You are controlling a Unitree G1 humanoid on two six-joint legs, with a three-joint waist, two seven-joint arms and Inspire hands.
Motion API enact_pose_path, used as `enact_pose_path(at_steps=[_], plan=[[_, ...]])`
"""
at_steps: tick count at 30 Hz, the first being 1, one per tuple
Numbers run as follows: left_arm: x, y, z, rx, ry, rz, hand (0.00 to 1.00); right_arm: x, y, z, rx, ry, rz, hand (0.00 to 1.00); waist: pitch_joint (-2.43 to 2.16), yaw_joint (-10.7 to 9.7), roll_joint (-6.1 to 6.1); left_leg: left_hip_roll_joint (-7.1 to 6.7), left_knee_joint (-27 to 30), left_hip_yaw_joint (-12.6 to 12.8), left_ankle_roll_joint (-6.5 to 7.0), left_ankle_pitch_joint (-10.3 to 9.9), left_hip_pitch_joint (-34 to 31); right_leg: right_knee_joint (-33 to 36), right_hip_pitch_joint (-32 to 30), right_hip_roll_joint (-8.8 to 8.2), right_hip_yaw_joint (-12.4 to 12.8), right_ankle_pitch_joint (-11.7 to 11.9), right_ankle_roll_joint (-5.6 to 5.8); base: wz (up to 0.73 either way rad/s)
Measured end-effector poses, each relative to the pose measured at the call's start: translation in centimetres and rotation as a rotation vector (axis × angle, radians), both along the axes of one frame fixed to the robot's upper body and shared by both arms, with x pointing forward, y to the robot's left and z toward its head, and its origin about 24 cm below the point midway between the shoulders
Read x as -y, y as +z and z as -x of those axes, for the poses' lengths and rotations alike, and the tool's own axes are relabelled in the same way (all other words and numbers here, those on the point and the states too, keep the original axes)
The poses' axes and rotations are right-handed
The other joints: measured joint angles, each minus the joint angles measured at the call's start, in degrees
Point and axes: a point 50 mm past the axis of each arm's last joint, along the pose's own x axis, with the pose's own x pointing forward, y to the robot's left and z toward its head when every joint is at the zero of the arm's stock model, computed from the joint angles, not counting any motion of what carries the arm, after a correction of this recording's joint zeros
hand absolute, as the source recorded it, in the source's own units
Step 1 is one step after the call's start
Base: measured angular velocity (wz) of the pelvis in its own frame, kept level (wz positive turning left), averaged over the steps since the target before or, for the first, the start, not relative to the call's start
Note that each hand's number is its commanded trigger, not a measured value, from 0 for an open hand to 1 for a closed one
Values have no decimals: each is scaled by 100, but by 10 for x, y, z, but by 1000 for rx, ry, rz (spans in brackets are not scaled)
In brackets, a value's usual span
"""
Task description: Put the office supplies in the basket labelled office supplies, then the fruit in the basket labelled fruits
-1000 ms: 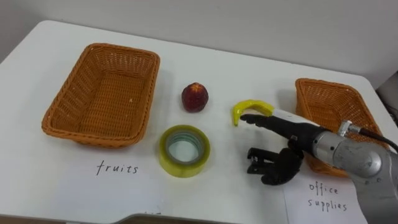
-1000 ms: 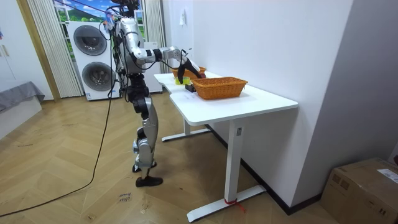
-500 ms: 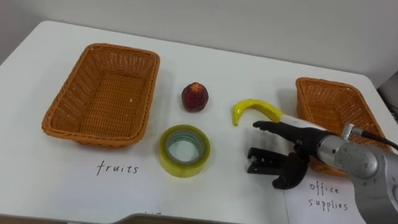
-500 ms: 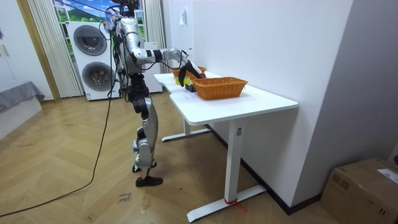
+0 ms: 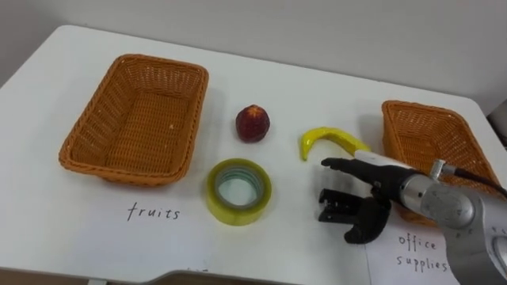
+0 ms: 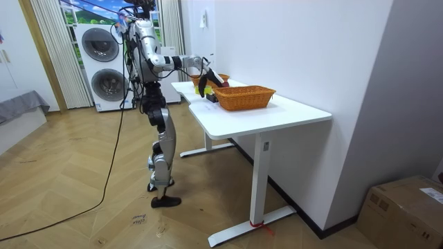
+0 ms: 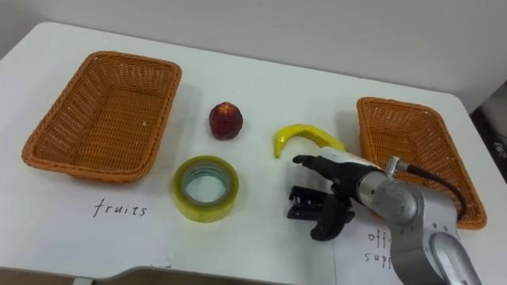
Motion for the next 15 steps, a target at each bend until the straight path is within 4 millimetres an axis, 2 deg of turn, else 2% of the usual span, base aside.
enact_pose_path(at_steps=[7, 15], plan=[[9, -2, -2, 10, 5, 16, 0, -3, -2, 1, -10, 3, 26, 0, -29, -2, 114, 3, -7, 1, 0, 1, -7, 0, -12, 5, 2, 0, 0, 0], [10, -3, -3, 13, 11, 19, 0, -4, -3, 1, -11, 4, 24, 0, -40, -4, 107, -2, -7, 1, 3, 2, -9, 4, -10, -2, -2, 0, 0, 0]])
